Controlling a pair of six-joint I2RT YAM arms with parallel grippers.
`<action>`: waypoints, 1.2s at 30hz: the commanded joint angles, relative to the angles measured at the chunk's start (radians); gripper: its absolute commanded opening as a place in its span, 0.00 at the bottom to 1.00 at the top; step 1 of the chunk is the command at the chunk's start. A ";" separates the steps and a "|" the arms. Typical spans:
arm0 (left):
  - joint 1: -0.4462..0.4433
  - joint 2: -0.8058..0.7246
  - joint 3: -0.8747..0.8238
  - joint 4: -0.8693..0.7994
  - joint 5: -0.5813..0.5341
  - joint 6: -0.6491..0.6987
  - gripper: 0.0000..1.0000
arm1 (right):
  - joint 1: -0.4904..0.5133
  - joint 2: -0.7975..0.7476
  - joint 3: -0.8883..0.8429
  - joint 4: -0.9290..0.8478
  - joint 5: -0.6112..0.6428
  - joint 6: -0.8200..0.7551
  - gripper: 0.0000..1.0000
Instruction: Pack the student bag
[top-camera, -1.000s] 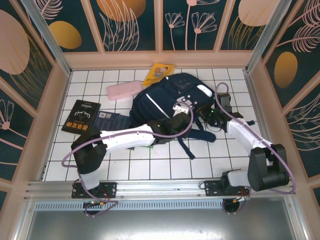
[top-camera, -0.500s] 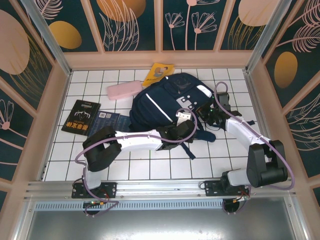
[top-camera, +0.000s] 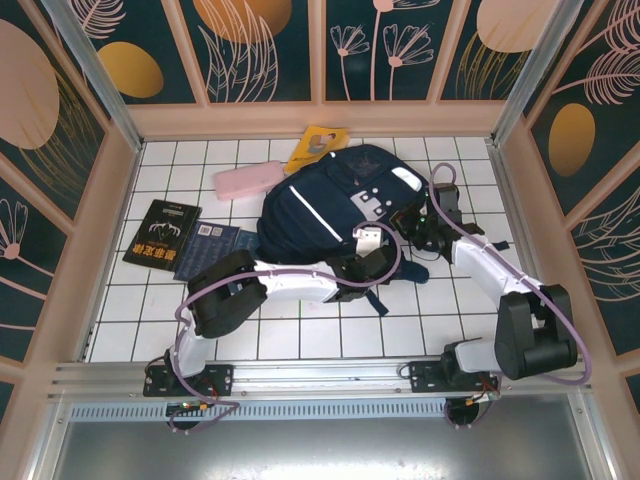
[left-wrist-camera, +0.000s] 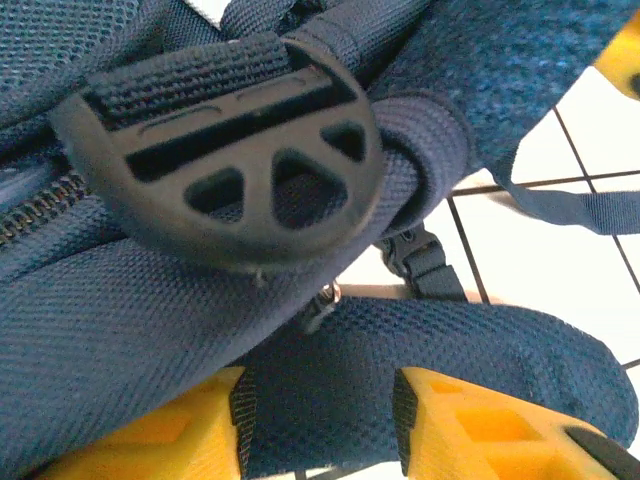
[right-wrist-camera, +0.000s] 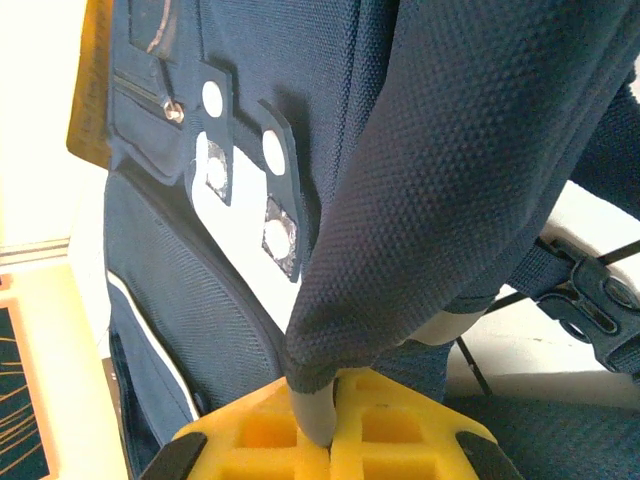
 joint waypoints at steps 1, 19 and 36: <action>0.023 0.027 0.032 -0.023 -0.083 -0.036 0.43 | 0.016 -0.047 -0.006 0.125 -0.063 0.025 0.00; 0.072 0.091 0.125 -0.010 -0.158 -0.017 0.17 | 0.014 -0.065 -0.045 0.117 -0.077 0.018 0.00; 0.075 -0.180 -0.195 -0.049 -0.152 -0.120 0.00 | -0.108 -0.066 -0.063 0.097 -0.055 -0.033 0.00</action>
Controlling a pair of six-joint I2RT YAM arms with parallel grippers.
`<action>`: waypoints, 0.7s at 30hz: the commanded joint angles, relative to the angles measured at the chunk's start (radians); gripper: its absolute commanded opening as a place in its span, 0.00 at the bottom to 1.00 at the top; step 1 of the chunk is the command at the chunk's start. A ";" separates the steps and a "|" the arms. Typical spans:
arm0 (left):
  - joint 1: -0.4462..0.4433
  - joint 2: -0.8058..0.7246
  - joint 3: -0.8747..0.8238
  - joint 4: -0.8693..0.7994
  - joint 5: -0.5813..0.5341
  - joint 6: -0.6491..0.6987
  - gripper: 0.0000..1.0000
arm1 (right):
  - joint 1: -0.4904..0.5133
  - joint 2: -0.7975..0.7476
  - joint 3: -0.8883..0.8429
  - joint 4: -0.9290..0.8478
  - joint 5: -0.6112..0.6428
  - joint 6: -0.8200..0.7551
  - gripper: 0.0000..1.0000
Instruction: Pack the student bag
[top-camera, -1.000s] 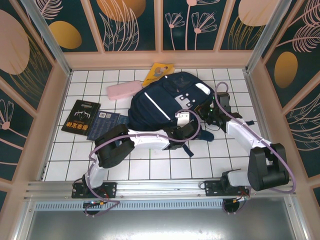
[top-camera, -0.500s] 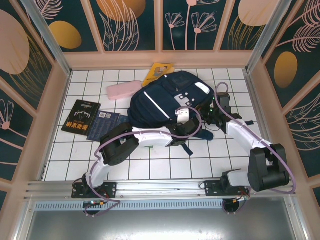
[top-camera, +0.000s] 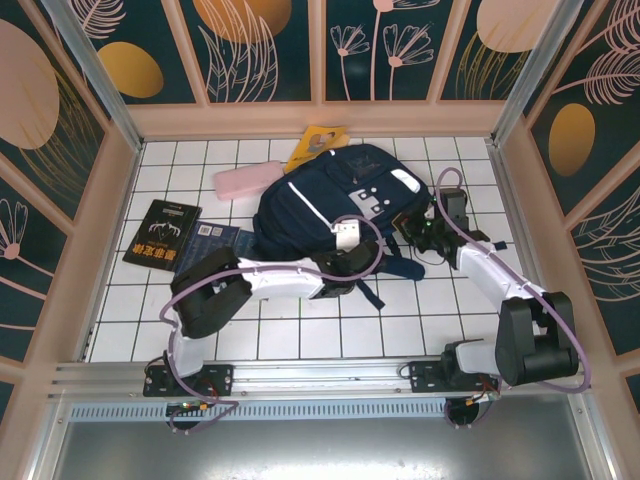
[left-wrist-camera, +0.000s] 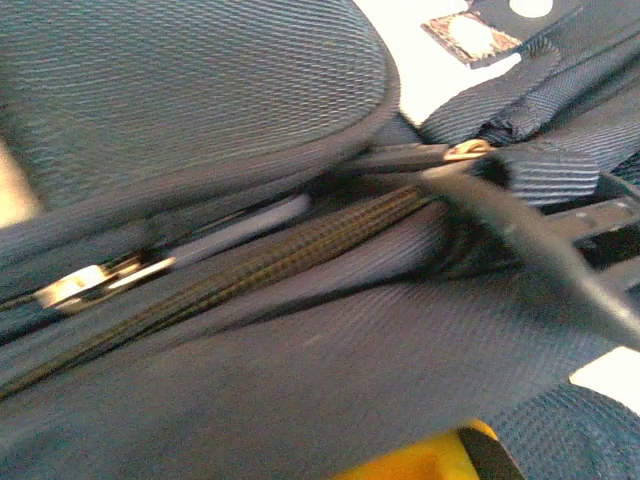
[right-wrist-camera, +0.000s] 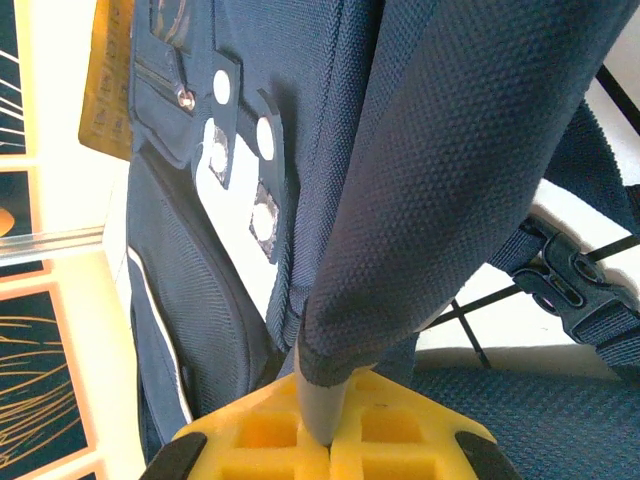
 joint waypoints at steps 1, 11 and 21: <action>0.024 -0.078 -0.076 -0.075 -0.056 -0.048 0.00 | -0.052 -0.031 -0.002 0.040 0.038 -0.030 0.00; 0.027 -0.228 -0.215 -0.212 -0.061 -0.057 0.00 | -0.123 -0.017 0.008 0.037 0.045 -0.066 0.00; 0.076 -0.508 -0.442 -0.330 -0.054 -0.072 0.00 | -0.188 0.021 0.022 0.040 0.062 -0.089 0.00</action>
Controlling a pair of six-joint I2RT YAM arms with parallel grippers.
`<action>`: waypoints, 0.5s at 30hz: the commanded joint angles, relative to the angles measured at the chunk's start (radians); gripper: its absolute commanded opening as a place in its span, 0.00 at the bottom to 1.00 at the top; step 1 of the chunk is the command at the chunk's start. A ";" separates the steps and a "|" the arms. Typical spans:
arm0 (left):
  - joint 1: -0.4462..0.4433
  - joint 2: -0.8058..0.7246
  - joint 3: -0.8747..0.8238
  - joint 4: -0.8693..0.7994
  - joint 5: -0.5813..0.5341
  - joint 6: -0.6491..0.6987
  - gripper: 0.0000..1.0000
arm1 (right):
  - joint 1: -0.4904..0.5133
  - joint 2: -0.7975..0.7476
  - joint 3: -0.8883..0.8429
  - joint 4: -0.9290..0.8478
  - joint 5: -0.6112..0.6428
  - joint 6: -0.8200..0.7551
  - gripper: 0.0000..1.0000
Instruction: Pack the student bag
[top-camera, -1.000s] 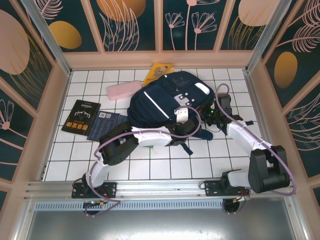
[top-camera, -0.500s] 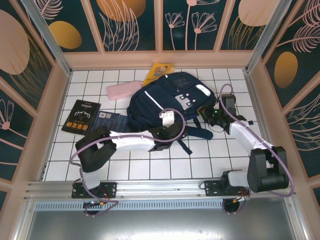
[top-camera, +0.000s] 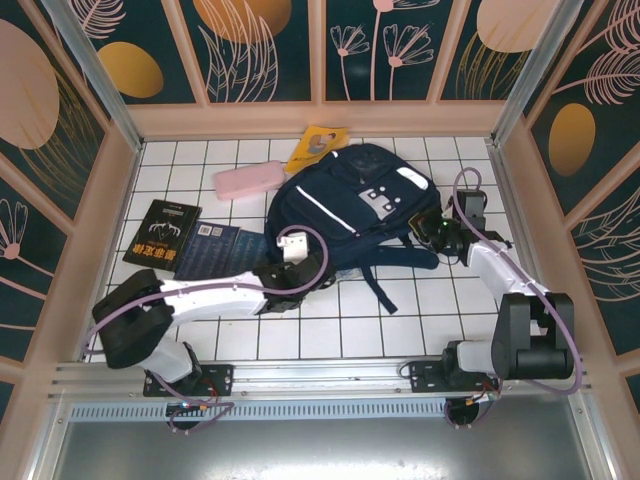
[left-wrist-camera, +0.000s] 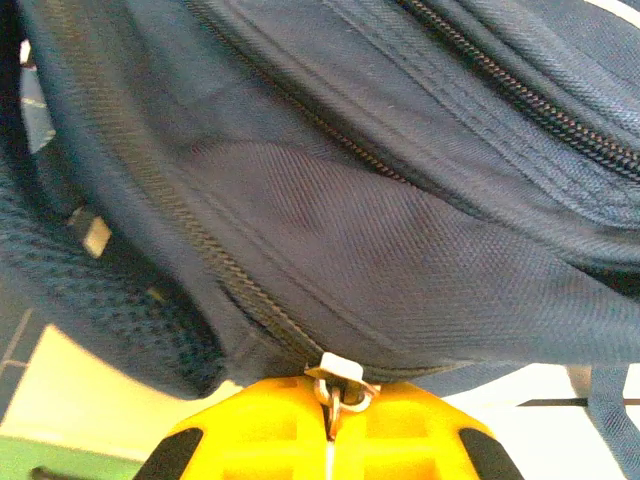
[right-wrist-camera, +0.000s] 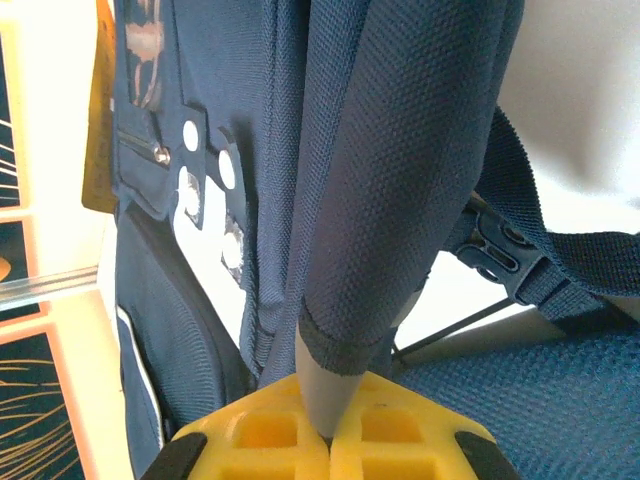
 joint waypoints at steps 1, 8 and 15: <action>0.039 -0.088 -0.065 -0.150 -0.066 0.009 0.00 | -0.048 0.013 0.026 0.080 0.108 -0.026 0.00; 0.059 -0.092 -0.043 -0.026 0.058 0.273 0.00 | -0.072 0.092 0.085 0.076 0.158 -0.062 0.00; 0.059 0.062 0.177 0.071 0.399 0.459 0.00 | -0.084 0.205 0.250 -0.017 0.203 -0.130 0.01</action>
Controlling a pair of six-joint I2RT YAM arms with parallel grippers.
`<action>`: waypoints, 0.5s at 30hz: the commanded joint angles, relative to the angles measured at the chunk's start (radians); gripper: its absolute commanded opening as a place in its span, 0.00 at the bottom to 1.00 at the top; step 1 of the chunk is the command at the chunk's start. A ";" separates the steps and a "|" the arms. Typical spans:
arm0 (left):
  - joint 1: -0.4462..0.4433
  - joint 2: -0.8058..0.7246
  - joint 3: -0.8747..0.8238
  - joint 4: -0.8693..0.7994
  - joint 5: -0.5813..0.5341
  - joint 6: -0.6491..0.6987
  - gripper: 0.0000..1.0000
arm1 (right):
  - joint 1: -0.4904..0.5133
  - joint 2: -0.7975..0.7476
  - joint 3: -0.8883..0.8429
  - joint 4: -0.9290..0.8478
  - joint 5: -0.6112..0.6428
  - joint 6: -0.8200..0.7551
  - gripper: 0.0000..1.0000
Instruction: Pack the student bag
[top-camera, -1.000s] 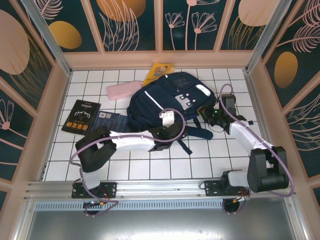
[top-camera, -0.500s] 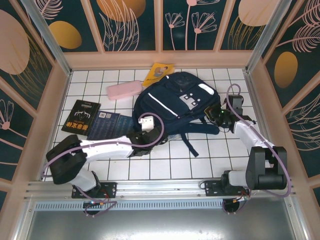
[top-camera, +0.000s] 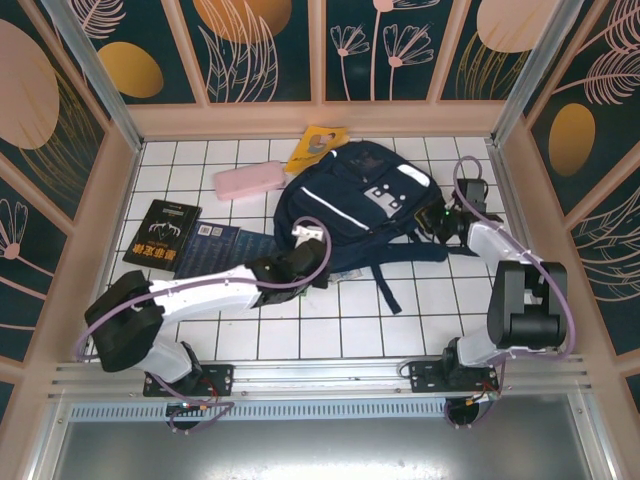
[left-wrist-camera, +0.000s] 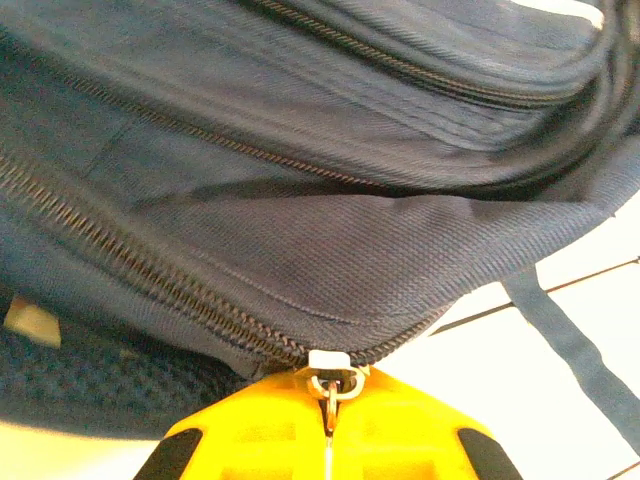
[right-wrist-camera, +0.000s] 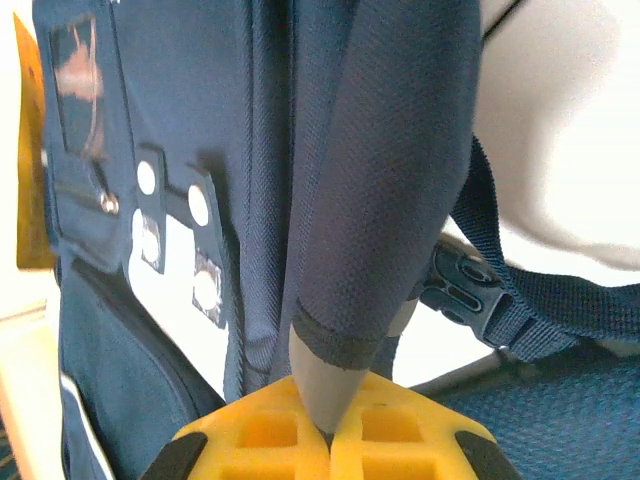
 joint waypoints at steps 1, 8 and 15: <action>0.011 0.073 0.133 0.018 0.156 0.130 0.00 | -0.033 0.029 0.113 0.024 0.148 -0.059 0.08; 0.011 0.282 0.426 -0.012 0.360 0.189 0.00 | -0.024 -0.028 0.145 -0.146 0.204 -0.082 0.58; 0.011 0.403 0.602 -0.090 0.470 0.251 0.00 | 0.076 -0.252 -0.042 -0.219 0.107 -0.009 0.66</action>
